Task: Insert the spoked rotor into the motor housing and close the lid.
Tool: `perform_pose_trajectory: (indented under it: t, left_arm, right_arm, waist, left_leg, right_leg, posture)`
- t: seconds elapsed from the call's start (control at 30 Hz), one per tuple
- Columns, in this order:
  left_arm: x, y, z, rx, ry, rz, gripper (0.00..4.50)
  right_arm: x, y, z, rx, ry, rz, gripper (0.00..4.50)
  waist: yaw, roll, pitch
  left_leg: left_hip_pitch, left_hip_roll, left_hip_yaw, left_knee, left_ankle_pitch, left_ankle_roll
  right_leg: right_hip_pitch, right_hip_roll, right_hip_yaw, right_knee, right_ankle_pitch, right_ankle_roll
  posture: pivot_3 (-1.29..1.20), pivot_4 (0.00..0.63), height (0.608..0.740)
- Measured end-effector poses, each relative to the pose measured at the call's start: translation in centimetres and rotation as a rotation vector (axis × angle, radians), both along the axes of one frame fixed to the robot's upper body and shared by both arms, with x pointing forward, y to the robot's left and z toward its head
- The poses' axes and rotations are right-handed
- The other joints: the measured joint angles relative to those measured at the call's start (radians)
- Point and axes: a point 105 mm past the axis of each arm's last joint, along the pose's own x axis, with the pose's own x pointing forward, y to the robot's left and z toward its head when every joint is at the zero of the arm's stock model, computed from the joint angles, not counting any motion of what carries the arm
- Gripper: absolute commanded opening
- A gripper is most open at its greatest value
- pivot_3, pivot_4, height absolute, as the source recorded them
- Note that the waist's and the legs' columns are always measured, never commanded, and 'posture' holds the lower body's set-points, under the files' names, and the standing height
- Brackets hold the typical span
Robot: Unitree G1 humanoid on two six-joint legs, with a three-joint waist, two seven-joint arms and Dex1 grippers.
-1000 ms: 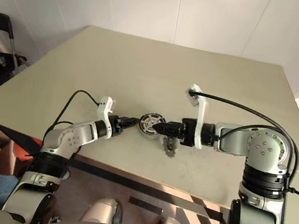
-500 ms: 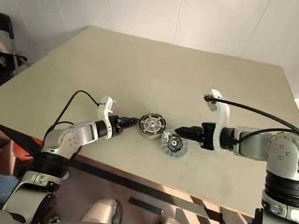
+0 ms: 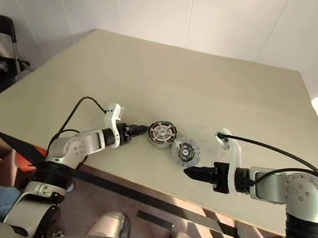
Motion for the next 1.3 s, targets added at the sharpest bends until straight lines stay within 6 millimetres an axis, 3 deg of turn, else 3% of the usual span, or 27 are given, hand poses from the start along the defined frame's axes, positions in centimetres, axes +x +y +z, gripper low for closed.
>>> perform_pose_trajectory:
  t: [0.37,0.53,0.7,0.97,1.3]
  left_arm:
    - [-0.4,0.4,0.0,0.014,0.001,-0.003,2.77]
    - [-0.4,0.9,0.0,0.028,0.006,0.002,2.77]
    - [-0.4,1.1,-0.1,0.032,0.008,0.007,2.77]
    - [-0.4,1.1,0.0,0.031,0.0,0.008,2.77]
    - [-0.7,1.1,0.3,0.009,-0.014,0.002,2.77]
  right_arm:
    - [0.3,2.3,-2.2,0.059,0.059,-0.045,2.68]
    - [1.6,2.8,-2.2,0.06,0.049,-0.064,2.68]
    - [3.0,2.8,-2.2,0.043,0.041,-0.086,2.68]
    - [5.6,1.0,-1.5,-0.018,-0.02,-0.157,2.68]
    - [5.6,0.9,-1.3,0.006,-0.009,-0.173,2.68]
  waist:
    - [-0.005,-0.001,-0.003]
    - [-0.019,-0.003,-0.004]
    - [-0.024,-0.003,-0.004]
    - [-0.024,-0.003,-0.004]
    - [-0.024,-0.003,-0.004]
  left_leg:
    - [-0.001,0.0,0.0,-0.003,0.0,0.0]
    - [0.0,0.0,0.0,-0.003,0.0,0.0]
    - [0.001,0.0,0.0,-0.003,0.0,-0.001]
    - [0.0,0.0,0.001,-0.004,0.0,-0.001]
    - [-0.004,0.0,0.001,-0.004,0.0,0.0]
  right_leg:
    - [-0.002,0.0,0.0,-0.001,0.0,0.0]
    - [-0.002,0.0,0.0,-0.001,0.0,0.0]
    - [-0.001,0.0,0.0,-0.001,0.0,0.0]
    - [-0.001,0.0,0.0,-0.001,0.0,0.0]
    - [-0.005,0.0,0.0,-0.001,0.0,0.0]
  posture:
    - [0.0,0.0,0.74]
    - [0.0,0.0,0.74]
    - [0.0,0.0,0.74]
    - [0.0,0.0,0.74]
    - [0.0,0.0,0.74]
